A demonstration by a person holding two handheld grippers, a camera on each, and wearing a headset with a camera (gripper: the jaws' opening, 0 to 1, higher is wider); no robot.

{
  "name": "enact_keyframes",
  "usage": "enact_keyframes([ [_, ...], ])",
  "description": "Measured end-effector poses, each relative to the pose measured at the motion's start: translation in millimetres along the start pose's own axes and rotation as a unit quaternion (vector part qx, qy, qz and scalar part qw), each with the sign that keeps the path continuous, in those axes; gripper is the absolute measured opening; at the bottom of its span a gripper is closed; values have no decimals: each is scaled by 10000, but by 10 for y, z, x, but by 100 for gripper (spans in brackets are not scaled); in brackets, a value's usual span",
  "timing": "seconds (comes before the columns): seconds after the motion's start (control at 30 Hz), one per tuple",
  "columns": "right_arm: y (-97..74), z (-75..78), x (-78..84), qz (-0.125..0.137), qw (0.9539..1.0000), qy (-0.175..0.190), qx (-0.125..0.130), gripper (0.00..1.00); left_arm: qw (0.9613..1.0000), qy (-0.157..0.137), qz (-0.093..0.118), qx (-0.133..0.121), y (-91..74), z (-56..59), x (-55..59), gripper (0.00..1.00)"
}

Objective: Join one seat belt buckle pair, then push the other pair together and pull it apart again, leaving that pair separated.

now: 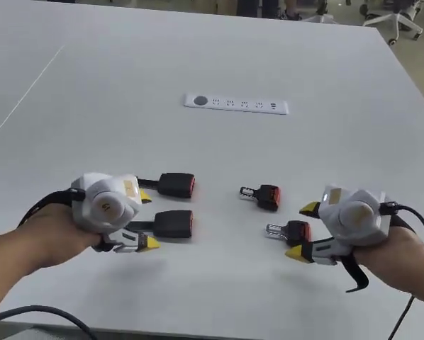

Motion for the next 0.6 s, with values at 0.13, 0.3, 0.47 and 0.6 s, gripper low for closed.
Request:
enact_keyframes([
  [0.13,15,47,11,-42,9999,-35,-94,51,9999,113,4,81,86,-60,-15,52],
  [0.3,74,77,39,-119,9996,-129,-221,48,9995,184,-137,218,203,-65,71,45],
  [0.47,182,59,121,-275,9986,-218,-386,46,9989,304,-224,283,300,-66,98,45],
  [0.6,233,56,160,-338,9977,-308,-503,45,9983,403,-240,351,353,-52,75,45],
])
Point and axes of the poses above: the centre of the closed fingertips' face, and the gripper's own axes: y roughly forward along the fingers, z roughly to its right, x roughly out of its underside, the point moved 1 cm from there along -y, roughly backward along the fingers, and after that the axes turned 4 degrees about -z, right-handed, at the moved point
